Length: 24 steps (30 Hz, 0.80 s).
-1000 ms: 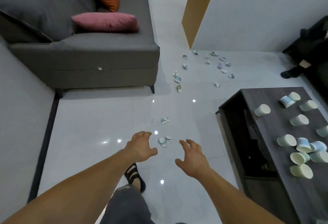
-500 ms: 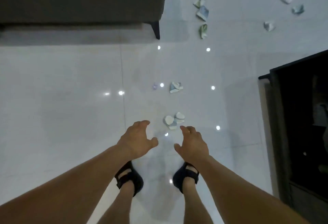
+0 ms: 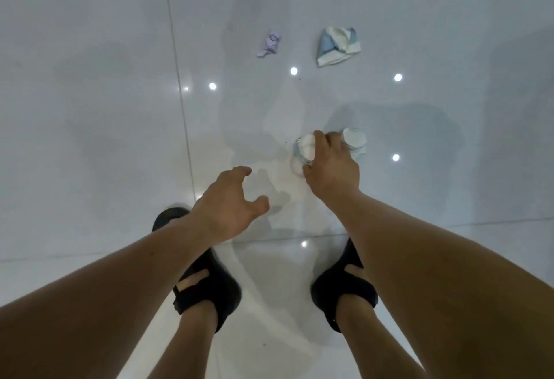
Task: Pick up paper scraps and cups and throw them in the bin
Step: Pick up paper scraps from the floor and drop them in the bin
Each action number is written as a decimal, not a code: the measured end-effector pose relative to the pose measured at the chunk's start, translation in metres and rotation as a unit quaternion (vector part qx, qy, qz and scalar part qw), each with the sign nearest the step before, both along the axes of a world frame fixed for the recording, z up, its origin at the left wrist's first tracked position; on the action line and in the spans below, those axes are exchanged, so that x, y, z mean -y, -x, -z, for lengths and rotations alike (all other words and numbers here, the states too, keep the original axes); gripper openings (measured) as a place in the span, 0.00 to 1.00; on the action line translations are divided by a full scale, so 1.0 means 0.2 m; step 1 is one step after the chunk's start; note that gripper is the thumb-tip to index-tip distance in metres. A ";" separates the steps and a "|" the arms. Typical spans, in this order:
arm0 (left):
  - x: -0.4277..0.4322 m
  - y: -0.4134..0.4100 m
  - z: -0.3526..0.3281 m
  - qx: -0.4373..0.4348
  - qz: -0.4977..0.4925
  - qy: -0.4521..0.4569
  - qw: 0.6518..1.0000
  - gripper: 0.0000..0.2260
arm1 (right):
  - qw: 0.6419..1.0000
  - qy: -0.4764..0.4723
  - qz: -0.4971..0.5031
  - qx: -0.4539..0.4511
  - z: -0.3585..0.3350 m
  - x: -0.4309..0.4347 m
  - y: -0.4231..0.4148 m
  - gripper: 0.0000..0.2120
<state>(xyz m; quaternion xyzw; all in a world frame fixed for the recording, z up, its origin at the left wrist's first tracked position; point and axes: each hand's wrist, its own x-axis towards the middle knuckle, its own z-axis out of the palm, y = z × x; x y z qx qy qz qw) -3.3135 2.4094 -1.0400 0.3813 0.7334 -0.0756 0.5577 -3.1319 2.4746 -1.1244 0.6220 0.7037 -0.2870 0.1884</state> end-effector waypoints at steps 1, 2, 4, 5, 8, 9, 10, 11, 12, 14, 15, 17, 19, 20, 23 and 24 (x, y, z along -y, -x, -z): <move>-0.01 0.00 0.01 -0.001 -0.002 0.001 1.000 0.32 | 1.000 -0.007 0.003 -0.013 0.02 0.00 0.00 0.25; -0.02 -0.01 0.02 0.001 -0.009 0.002 1.000 0.32 | 0.999 -0.008 0.008 -0.030 0.04 0.00 -0.01 0.25; -0.06 -0.03 0.03 0.009 -0.036 0.000 0.999 0.32 | 0.995 0.014 0.047 -0.086 0.02 0.01 -0.01 0.25; -0.08 -0.05 0.03 0.012 -0.052 -0.003 0.999 0.32 | 0.990 0.031 0.068 -0.117 -0.01 0.01 -0.02 0.25; -0.16 -0.11 -0.02 0.032 -0.101 -0.013 0.994 0.32 | 0.969 0.092 0.113 -0.199 -0.16 0.03 -0.04 0.26; -0.19 -0.12 -0.05 0.043 -0.114 -0.013 0.992 0.32 | 0.961 0.106 0.118 -0.226 -0.22 0.04 -0.05 0.25; -0.21 -0.14 -0.07 0.056 -0.127 -0.014 0.990 0.32 | 0.955 0.114 0.114 -0.249 -0.27 0.04 -0.06 0.26; -0.23 -0.15 -0.10 0.070 -0.138 -0.015 0.988 0.31 | 0.951 0.116 0.102 -0.267 -0.32 0.05 -0.07 0.26; -0.25 -0.17 -0.13 0.082 -0.143 -0.016 0.986 0.31 | 0.948 0.116 0.094 -0.281 -0.36 0.04 -0.08 0.26; -0.28 -0.19 -0.16 0.099 -0.141 -0.017 0.985 0.26 | 0.942 0.104 0.096 -0.304 -0.43 0.03 -0.10 0.27; -0.28 -0.19 -0.18 0.105 -0.144 -0.017 0.984 0.23 | 0.940 0.096 0.098 -0.311 -0.45 0.02 -0.11 0.27; -0.29 -0.21 -0.18 0.104 -0.152 -0.025 0.983 0.17 | 0.941 0.087 0.093 -0.312 -0.47 0.01 -0.15 0.27; -0.27 -0.20 -0.15 0.073 -0.120 -0.040 0.989 0.13 | 0.951 0.080 0.072 -0.289 -0.46 -0.01 -0.20 0.30; -0.26 -0.20 -0.13 0.055 -0.103 -0.044 0.992 0.13 | 0.964 0.069 0.043 -0.253 -0.43 -0.03 -0.23 0.31; -0.20 -0.16 -0.04 0.023 -0.097 -0.037 0.994 0.12 | 0.993 0.026 -0.066 -0.089 -0.28 -0.12 -0.32 0.36; -0.17 -0.14 0.00 0.013 -0.099 -0.036 0.994 0.12 | 0.996 0.017 -0.077 -0.045 -0.23 -0.15 -0.33 0.37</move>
